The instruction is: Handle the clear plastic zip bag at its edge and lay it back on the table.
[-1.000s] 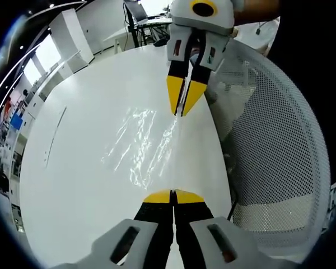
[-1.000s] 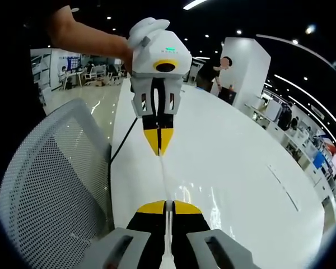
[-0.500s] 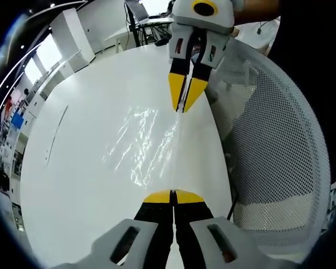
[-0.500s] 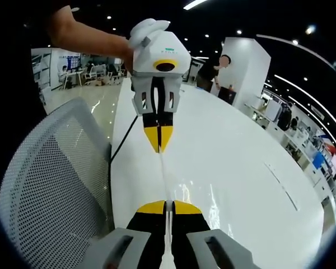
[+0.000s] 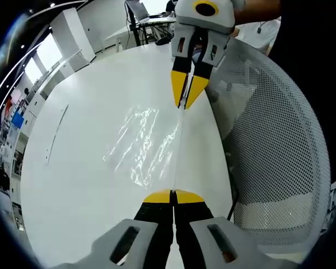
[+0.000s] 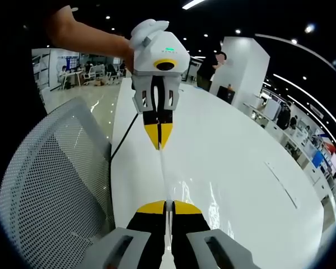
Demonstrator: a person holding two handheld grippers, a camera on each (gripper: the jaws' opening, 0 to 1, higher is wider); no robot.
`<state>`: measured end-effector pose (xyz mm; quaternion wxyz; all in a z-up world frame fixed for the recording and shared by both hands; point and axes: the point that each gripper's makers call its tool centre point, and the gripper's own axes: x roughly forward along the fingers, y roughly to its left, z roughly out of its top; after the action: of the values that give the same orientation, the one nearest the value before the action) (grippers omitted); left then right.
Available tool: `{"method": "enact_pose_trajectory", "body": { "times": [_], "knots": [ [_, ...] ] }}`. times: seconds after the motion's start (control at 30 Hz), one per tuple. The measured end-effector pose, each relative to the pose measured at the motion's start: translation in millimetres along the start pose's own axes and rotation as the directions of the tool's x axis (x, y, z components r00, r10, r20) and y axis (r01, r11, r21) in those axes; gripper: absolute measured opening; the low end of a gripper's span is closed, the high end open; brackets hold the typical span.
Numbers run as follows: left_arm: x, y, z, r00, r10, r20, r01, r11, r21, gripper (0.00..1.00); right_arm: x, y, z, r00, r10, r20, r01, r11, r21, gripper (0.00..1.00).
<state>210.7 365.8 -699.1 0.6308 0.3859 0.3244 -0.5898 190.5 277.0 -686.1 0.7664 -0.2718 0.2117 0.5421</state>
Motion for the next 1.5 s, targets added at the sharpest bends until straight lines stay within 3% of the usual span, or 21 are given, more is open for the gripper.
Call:
{"method": "enact_pose_trajectory", "body": {
  "times": [1.5],
  "knots": [
    [-2.0, 0.9, 4.7, 1.0, 0.003, 0.017, -0.003, 1.0, -0.005, 0.0, -9.9, -1.4, -7.7, 1.0, -0.023, 0.002, 0.023, 1.0, 0.021, 0.0]
  ]
}}
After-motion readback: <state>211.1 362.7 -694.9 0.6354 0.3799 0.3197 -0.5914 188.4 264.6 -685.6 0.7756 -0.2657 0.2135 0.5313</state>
